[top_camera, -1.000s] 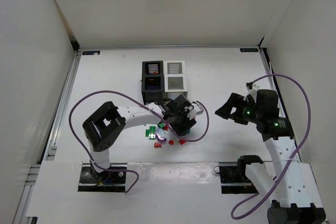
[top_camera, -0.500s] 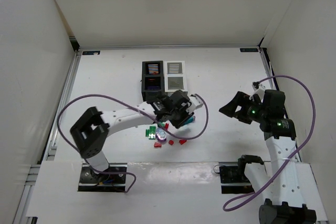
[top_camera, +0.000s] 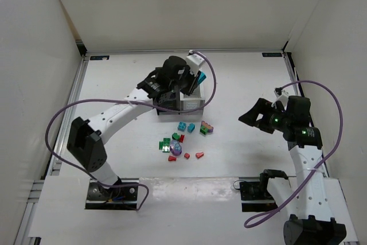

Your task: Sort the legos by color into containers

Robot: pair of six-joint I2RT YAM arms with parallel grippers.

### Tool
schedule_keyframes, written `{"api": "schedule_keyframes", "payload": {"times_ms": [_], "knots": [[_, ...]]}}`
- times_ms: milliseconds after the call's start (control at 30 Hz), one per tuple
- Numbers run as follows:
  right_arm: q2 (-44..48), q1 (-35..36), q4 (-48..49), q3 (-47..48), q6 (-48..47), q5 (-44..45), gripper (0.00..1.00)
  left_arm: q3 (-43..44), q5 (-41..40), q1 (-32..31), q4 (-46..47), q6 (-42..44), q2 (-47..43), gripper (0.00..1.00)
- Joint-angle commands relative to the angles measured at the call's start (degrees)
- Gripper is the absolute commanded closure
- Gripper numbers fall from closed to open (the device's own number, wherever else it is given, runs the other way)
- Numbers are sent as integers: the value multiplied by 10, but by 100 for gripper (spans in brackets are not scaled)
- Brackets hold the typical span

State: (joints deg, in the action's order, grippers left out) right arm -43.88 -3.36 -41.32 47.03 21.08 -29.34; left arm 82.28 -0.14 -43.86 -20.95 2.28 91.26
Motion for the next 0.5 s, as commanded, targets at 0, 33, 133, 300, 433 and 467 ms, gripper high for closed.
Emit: {"api": "schedule_keyframes", "payload": {"times_ms": [0, 33, 133, 300, 433, 467], "knots": [[-2, -2, 24, 11, -2, -10, 17, 38, 22, 14, -8, 3, 37, 61], [-3, -8, 22, 13, -3, -8, 17, 51, 29, 24, -8, 3, 42, 61], [-6, -18, 15, 15, -10, -7, 17, 61, 23, 39, -8, -1, 59, 61], [-9, -31, 12, 18, -19, -11, 17, 71, 52, 73, -9, -1, 76, 61], [-14, -37, 15, 18, -22, -14, 17, 67, 85, 74, -15, 14, 78, 60], [-16, -37, 16, 17, -22, -14, 17, 55, 108, 75, -14, 18, 76, 60]]}}
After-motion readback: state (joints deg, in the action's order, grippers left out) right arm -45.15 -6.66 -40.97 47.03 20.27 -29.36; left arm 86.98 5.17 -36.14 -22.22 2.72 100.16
